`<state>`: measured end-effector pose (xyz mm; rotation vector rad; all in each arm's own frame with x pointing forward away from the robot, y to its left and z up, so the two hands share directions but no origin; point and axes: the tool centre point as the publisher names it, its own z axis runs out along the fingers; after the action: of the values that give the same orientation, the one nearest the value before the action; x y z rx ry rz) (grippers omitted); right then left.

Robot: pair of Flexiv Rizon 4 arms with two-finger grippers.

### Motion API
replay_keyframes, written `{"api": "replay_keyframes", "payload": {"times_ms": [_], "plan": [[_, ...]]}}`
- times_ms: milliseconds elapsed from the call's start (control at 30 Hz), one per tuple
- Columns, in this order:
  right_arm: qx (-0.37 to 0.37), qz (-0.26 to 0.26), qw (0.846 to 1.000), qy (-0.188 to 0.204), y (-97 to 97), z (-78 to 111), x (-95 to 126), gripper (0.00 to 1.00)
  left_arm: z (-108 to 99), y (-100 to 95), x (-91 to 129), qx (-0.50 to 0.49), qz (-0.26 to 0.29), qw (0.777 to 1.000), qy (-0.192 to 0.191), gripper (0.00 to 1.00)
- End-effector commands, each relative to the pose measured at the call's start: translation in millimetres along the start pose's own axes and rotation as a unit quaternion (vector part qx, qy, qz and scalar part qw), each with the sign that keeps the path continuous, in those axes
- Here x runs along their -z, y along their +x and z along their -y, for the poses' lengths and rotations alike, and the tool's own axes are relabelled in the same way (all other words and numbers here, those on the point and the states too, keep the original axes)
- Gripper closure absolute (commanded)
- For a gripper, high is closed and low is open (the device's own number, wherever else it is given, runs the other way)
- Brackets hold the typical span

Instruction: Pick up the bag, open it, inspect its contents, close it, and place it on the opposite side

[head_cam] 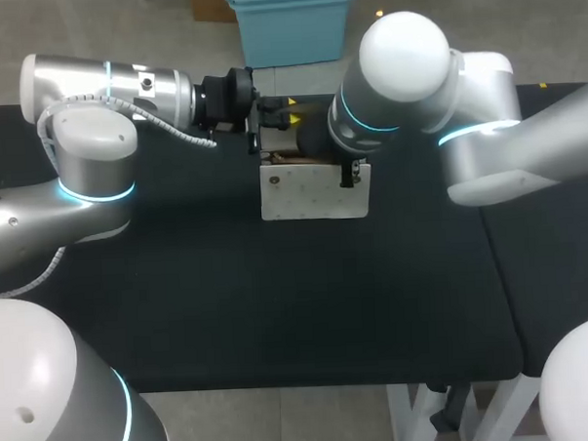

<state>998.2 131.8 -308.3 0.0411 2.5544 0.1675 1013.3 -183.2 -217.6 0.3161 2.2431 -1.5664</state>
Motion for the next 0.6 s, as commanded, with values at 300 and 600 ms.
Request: {"api": "replay_keyframes", "payload": {"times_ms": [300,600], "plan": [[0.008,-0.023,1.000,0.011,16.8,-14.8,-11,1.00,8,3.2,-9,-0.002,0.007,1.000,0.001,1.00],[-0.012,-0.051,0.998,0.031,12.5,-9.3,-21,1.00,8,5.7,-8,-0.017,-0.002,1.000,0.007,1.00]]}}
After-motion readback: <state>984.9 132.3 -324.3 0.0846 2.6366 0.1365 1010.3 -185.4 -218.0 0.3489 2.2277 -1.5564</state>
